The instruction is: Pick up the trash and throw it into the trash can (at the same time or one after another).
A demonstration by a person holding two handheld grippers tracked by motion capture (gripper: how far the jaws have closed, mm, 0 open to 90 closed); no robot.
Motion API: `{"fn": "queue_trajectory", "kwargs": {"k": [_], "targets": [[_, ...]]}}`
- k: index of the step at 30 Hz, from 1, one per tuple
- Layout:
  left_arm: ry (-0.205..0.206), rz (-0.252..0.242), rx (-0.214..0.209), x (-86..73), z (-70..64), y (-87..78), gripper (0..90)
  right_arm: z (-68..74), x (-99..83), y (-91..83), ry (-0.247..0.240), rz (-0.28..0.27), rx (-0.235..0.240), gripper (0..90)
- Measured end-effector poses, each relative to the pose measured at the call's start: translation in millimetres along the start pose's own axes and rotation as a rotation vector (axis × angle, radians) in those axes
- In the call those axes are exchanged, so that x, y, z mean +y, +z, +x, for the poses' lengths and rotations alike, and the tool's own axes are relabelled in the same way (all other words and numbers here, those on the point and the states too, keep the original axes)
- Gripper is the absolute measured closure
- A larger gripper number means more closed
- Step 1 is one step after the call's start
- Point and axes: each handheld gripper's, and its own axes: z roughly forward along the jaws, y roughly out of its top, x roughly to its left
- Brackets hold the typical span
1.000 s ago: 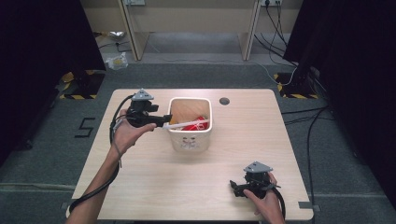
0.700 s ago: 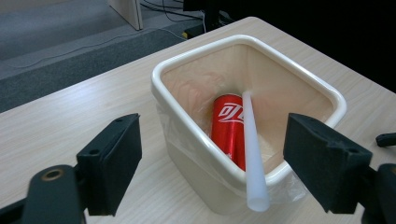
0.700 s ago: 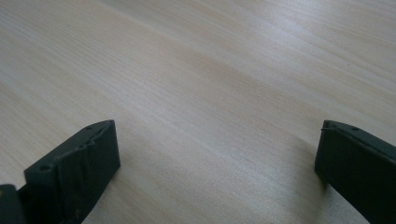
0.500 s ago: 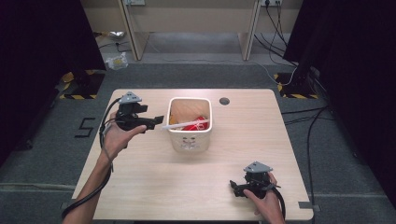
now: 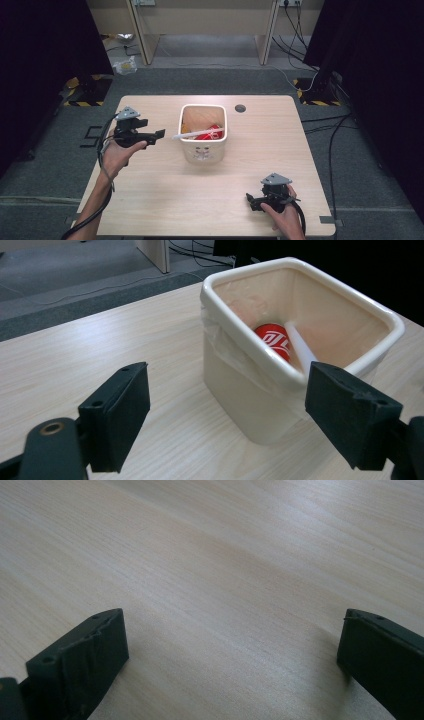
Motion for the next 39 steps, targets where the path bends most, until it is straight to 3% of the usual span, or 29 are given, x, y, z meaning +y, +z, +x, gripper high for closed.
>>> {"fn": "queue_trajectory", "kwargs": {"k": [13,39], "targets": [[-0.001,0.001,0.013,-24.8,3.5,-0.7,16.3,-0.1,0.0,0.0,-0.001,-0.001,0.000,0.2],[-0.003,-0.003,-0.010,-65.0,-1.9,3.1,16.3,0.0,0.0,0.0,-0.001,0.000,0.000,0.2]]}}
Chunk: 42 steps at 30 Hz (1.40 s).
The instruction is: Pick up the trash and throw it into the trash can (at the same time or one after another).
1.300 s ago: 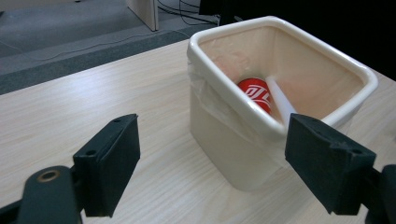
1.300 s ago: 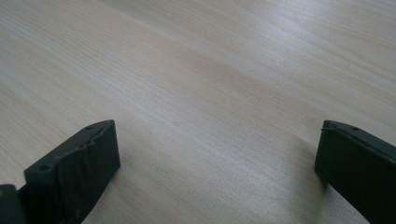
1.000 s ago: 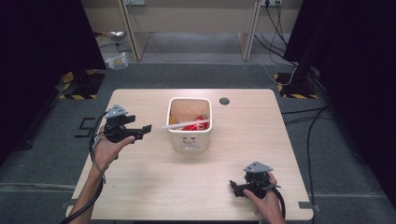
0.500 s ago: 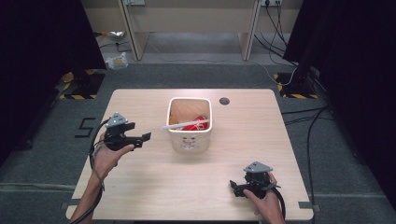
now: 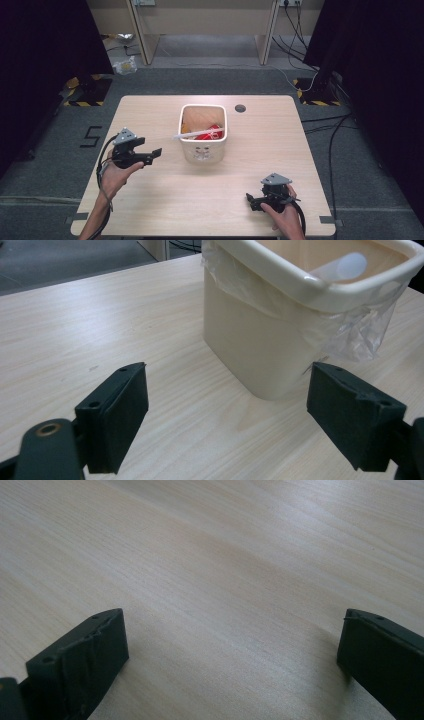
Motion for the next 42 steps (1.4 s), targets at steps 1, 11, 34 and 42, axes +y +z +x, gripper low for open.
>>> {"fn": "queue_trajectory", "kwargs": {"k": [1,11,34,42], "targets": [[0.002,0.003,-0.002,-1.4,-0.4,0.8,16.3,0.0,0.0,0.0,0.000,0.000,0.000,0.2],[0.004,0.017,-0.011,-14.8,-4.4,9.0,16.3,0.0,0.0,0.0,0.000,0.000,0.000,0.2],[-0.014,0.066,-0.033,-48.3,-6.8,25.3,16.3,0.1,0.0,0.0,0.001,0.000,0.000,0.2],[-0.012,0.086,-0.030,-59.7,-8.2,29.4,16.3,0.1,0.0,0.0,0.000,0.000,0.000,0.2]]}}
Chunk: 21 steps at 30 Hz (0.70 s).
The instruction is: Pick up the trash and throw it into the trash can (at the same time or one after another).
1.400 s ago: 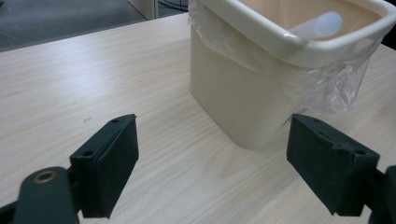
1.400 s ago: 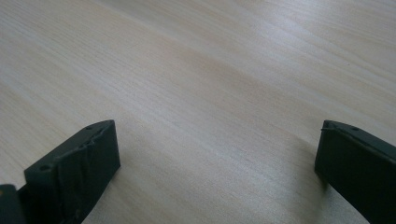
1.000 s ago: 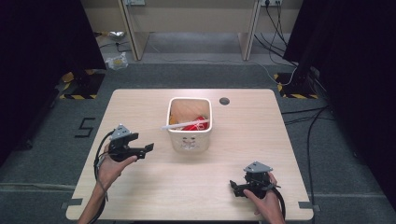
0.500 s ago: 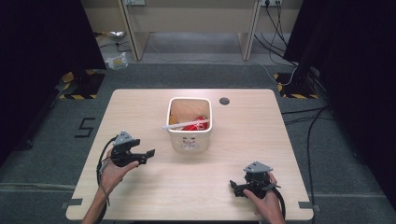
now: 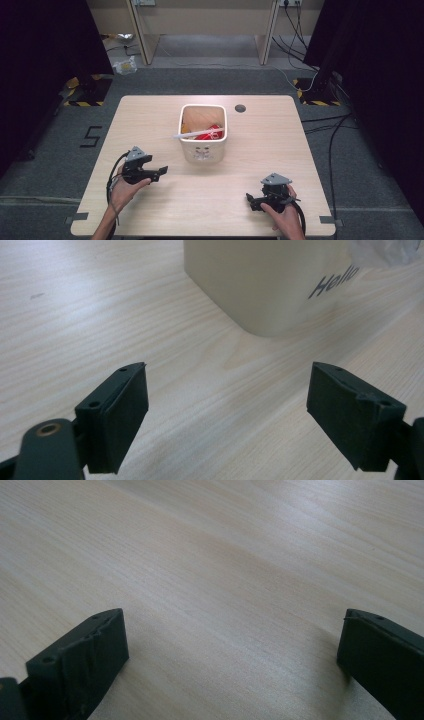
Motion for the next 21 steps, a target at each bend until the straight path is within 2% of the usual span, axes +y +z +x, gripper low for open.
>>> {"fn": "queue_trajectory", "kwargs": {"k": [12,21], "targets": [[0.004,0.038,0.004,-16.4,-1.6,3.6,16.3,0.0,0.0,0.0,-0.001,0.000,0.000,0.2],[0.046,0.081,0.021,-25.2,-7.5,4.8,16.3,0.0,0.0,0.0,0.000,0.000,0.000,0.2]]}}
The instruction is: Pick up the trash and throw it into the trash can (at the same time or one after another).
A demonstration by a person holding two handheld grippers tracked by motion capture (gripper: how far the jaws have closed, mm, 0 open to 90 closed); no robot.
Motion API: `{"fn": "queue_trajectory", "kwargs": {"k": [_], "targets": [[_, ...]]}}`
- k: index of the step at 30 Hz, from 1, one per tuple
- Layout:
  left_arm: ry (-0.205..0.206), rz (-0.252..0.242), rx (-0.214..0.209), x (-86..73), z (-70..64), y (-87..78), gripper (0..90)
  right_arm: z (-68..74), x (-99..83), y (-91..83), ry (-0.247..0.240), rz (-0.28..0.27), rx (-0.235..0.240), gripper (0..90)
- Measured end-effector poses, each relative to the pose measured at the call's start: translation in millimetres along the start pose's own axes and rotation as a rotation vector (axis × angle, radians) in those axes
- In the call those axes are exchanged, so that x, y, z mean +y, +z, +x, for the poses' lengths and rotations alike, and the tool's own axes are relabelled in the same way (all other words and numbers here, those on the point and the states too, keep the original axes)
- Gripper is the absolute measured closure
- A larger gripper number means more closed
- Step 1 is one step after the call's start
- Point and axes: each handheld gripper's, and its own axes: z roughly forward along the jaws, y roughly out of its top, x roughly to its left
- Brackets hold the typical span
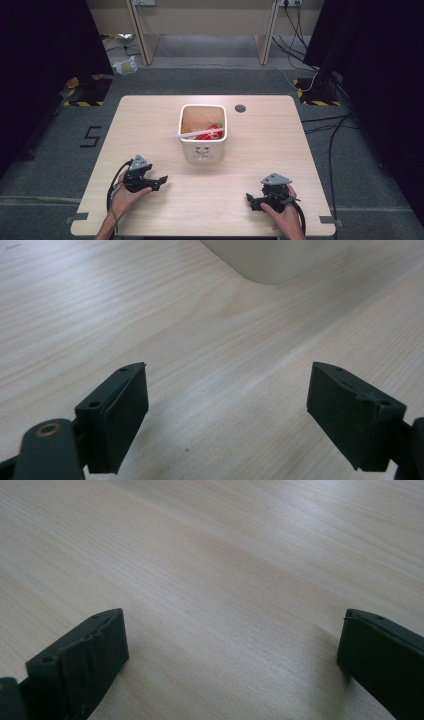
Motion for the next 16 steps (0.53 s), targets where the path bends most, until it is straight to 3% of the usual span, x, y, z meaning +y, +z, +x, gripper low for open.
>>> {"fn": "queue_trajectory", "kwargs": {"k": [7,16], "targets": [[0.016,0.035,0.013,-6.9,-1.6,3.7,16.3,0.0,0.0,0.0,0.000,0.000,0.000,0.2],[0.053,0.030,0.034,-9.7,-4.5,4.6,15.6,0.0,0.0,0.0,0.000,0.000,0.000,0.2]]}}
